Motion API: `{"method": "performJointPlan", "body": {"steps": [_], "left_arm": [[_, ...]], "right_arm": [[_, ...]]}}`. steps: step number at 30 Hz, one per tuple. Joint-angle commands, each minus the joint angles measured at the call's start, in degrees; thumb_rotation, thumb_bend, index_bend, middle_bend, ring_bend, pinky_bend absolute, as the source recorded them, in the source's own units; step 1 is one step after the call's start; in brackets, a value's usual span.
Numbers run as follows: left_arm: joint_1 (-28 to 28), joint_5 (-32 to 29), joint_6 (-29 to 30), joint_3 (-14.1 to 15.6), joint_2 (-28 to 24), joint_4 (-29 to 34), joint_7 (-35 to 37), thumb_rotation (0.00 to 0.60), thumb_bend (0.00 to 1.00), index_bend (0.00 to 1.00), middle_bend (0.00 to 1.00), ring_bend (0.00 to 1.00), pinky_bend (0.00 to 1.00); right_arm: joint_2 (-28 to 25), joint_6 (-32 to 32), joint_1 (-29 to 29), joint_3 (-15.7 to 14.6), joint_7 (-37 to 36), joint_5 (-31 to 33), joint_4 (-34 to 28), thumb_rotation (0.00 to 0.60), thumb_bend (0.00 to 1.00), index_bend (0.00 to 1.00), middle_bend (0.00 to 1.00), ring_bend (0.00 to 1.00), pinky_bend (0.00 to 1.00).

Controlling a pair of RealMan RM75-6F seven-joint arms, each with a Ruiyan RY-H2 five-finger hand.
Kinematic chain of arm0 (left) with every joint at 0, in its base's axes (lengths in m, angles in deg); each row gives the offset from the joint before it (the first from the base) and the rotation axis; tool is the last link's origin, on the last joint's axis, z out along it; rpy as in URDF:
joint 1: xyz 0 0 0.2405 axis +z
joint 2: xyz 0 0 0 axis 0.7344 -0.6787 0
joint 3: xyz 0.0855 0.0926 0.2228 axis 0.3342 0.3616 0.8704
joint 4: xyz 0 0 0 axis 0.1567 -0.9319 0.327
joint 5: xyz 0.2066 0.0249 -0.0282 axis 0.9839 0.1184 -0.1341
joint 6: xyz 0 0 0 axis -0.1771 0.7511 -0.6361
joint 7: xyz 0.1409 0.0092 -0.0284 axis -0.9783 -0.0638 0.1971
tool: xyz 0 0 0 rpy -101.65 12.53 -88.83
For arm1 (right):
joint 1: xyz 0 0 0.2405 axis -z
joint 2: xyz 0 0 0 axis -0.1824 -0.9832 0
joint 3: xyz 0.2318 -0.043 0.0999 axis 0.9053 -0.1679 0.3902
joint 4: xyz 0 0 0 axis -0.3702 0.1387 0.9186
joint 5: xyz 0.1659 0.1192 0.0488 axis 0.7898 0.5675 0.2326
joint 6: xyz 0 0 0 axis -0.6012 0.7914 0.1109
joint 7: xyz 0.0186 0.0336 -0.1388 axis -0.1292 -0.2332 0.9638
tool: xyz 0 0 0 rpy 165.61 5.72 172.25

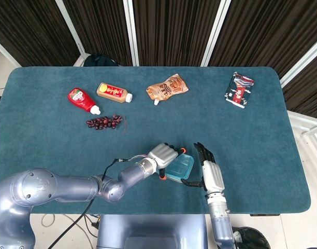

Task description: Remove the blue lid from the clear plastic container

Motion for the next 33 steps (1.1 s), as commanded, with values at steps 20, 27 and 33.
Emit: {"method": "performJointPlan", "body": {"steps": [20, 27, 33], "left_arm": [[-1.02, 2.65, -1.33, 0.76, 0.01, -1.21, 4.84, 0.6, 0.05, 0.03, 0.18, 0.14, 0.29], [-1.28, 3.44, -2.02, 1.14, 0.12, -1.88, 5.92, 0.6, 0.05, 0.03, 0.18, 0.14, 0.29], [-1.59, 3.84, -2.15, 1.76, 0.4, -2.47, 6.61, 0.6, 0.05, 0.03, 0.17, 0.14, 0.29]], "right_arm": [[2.74, -0.84, -1.63, 0.71, -0.35, -2.66, 6.36, 0.6, 0.17, 0.0, 0.0, 0.0, 0.0], [3.53, -0.84, -2.22, 1.53, -0.45, -3.04, 7.8, 0.6, 0.17, 0.0, 0.0, 0.0, 0.0], [3.19, -0.84, -2.28, 1.88, -0.69, -3.18, 8.01, 0.6, 0.17, 0.0, 0.0, 0.0, 0.0]]}}
